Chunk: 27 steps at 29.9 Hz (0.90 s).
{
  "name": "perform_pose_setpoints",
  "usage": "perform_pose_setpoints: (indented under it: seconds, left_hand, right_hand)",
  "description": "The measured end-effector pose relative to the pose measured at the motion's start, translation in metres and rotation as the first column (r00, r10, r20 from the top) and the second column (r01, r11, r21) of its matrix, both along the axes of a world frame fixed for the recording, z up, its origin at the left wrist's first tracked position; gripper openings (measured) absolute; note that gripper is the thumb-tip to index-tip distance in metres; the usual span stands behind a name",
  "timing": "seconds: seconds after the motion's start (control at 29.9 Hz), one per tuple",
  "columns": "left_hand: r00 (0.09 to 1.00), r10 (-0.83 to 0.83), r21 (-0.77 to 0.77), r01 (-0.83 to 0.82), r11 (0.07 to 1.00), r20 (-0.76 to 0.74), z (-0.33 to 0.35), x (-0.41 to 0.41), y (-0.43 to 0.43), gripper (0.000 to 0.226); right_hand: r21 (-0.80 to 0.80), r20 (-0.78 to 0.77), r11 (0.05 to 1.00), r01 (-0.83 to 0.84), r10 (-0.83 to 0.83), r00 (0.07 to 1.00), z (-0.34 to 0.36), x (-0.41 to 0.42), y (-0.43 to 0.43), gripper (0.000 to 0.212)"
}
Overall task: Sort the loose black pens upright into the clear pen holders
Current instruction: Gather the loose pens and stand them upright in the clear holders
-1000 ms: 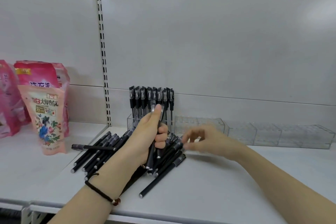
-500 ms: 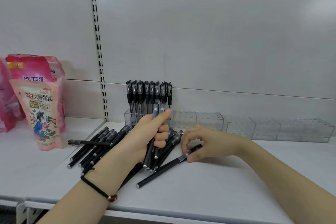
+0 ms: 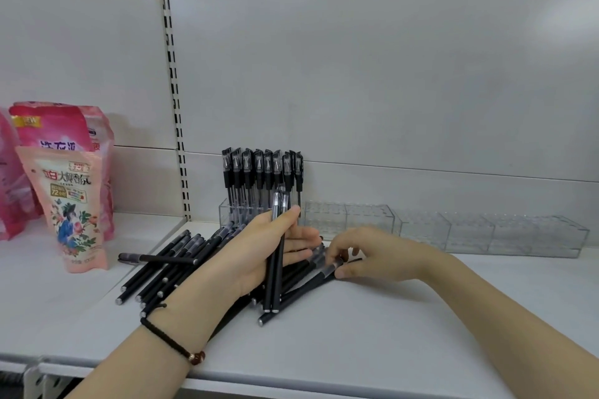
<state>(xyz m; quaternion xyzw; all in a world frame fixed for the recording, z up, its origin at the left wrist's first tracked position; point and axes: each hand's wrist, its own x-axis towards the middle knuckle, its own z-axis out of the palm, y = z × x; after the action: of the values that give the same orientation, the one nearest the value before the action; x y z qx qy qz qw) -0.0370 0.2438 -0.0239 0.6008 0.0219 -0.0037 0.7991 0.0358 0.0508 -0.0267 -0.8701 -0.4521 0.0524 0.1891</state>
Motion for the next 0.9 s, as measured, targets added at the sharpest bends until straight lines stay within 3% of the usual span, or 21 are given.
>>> perform_pose_setpoints:
  seconds: [0.27, 0.44, 0.57, 0.74, 0.8, 0.9]
  left_hand:
    - [0.981, -0.168, 0.193, 0.185, 0.964, -0.100, 0.004, -0.007, -0.005, 0.021]
    - [0.963, -0.235, 0.193, 0.257, 0.947, -0.132, 0.004, -0.004, -0.004, 0.037]
    - [0.969, -0.210, 0.062, 0.220, 0.974, -0.130, 0.003, -0.005, -0.004, 0.028]
    - [0.983, -0.137, 0.013, 0.139, 0.990, -0.125, 0.000, 0.001, -0.002, 0.036]
    - [0.987, -0.115, -0.009, 0.115, 0.993, -0.114, 0.000, 0.002, -0.002, 0.036]
    - [0.992, -0.096, -0.058, 0.092, 0.994, -0.086, 0.000, 0.002, -0.003, 0.033]
  right_hand:
    - [0.106, 0.002, 0.994, 0.012, -0.012, 1.000, 0.028, 0.001, -0.004, 0.013]
    - [0.115, 0.068, 0.993, -0.038, 0.030, 0.997, 0.056, 0.002, 0.013, 0.016]
    - [0.242, 0.044, 0.970, 0.036, -0.048, 0.998, 0.051, 0.011, 0.016, 0.032]
    - [0.409, -0.123, 0.904, 0.127, -0.083, 0.989, 0.021, 0.019, 0.005, 0.049]
    - [0.376, -0.212, 0.911, 0.170, -0.094, 0.973, 0.014, 0.021, -0.001, 0.049]
    - [0.195, -0.361, 0.969, 0.154, -0.075, 0.930, 0.011, 0.019, -0.011, 0.030]
